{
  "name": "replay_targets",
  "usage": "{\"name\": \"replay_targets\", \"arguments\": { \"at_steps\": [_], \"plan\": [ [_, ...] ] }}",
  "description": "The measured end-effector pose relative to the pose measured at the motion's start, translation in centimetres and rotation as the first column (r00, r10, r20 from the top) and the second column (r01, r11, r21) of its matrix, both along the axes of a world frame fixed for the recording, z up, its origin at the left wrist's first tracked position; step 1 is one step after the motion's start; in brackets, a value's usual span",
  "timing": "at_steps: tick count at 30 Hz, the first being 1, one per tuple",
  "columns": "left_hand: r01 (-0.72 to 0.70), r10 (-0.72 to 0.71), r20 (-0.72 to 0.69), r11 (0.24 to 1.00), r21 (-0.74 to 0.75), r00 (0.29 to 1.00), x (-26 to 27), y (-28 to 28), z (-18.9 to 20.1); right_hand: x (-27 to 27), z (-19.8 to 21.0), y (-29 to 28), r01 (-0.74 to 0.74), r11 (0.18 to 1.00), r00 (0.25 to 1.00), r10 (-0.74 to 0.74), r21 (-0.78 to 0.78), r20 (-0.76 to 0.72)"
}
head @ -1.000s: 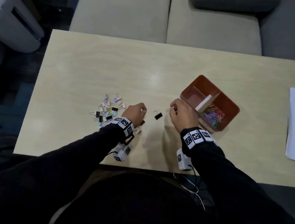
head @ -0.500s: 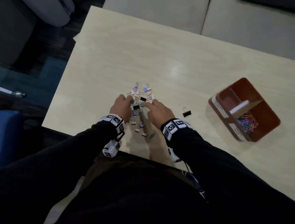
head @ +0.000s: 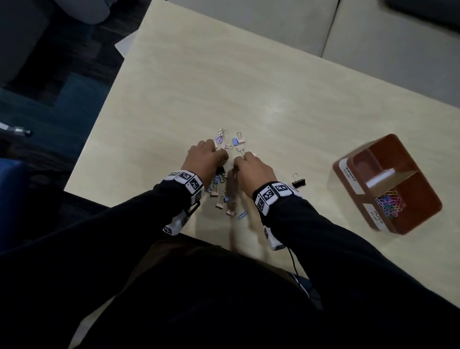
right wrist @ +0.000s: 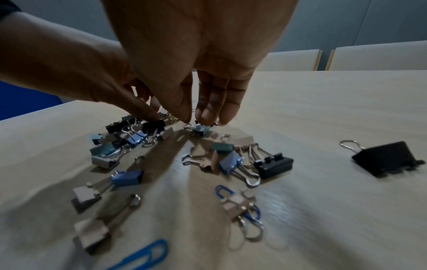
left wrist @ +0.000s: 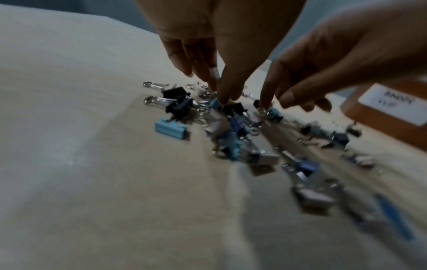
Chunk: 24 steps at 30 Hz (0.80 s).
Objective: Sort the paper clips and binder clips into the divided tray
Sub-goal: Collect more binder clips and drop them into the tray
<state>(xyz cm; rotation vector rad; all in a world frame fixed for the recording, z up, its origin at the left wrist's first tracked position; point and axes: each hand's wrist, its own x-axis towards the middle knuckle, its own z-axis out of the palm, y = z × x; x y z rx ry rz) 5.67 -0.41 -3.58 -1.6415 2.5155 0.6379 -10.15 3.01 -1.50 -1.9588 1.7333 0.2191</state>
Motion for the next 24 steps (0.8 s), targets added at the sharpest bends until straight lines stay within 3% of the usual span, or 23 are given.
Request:
{"name": "replay_targets", "arguments": {
  "at_steps": [4,7,11,14,17,24],
  "plan": [
    [0.139,-0.139,0.078,0.990,0.009,0.987,-0.2,-1.3,0.4,0.7,0.1,-0.2,-0.023,1.000,1.000,0.022,0.022,0.006],
    [0.149,-0.152,0.077,0.988,0.043,0.985,-0.3,-2.1,0.3,0.8,0.0,0.1,-0.046,0.998,0.999,0.045,0.032,0.028],
    [-0.016,0.026,-0.108,0.996,0.090,0.994,0.2,-2.6,0.4,1.8,0.2,0.6,-0.165,0.985,0.983,0.160,0.043,0.094],
    [-0.183,0.206,-0.225,0.976,0.117,0.952,1.4,-2.7,0.7,2.0,0.0,1.0,-0.214,0.975,0.976,0.210,0.059,0.063],
    [-0.248,0.286,-0.247,0.953,0.176,0.926,2.9,-2.3,0.8,0.7,0.0,1.1,-0.152,0.986,0.985,0.144,0.070,0.098],
    [-0.268,0.330,-0.237,0.928,0.257,0.914,4.3,-0.6,0.4,-2.2,-0.2,1.5,-0.068,0.997,0.994,0.066,0.020,0.083]
  ]
}}
